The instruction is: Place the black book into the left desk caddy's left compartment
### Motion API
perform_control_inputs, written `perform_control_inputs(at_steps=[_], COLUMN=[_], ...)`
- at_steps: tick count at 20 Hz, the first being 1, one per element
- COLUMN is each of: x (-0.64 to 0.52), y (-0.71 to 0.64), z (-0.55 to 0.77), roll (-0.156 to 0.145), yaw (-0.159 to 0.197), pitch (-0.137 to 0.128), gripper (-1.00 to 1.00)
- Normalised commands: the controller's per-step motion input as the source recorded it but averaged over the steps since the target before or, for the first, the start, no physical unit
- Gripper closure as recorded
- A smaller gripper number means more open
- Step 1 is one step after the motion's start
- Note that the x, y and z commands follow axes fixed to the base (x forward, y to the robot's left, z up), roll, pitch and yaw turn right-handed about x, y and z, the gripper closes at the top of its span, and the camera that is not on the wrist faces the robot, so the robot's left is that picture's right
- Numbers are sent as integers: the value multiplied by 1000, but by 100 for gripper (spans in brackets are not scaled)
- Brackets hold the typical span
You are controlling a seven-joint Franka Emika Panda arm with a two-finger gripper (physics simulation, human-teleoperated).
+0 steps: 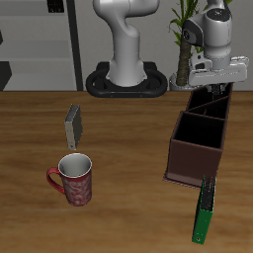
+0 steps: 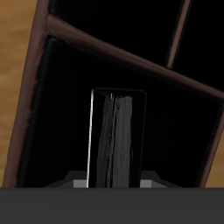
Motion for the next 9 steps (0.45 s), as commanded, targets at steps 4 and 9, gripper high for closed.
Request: perform_control_inputs(at_steps=[4, 9], x=[87, 96], y=[-15, -79], z=[-177, -144], roll=[13, 24], yaw=[-10, -19], pitch=[49, 69], gripper=[100, -100])
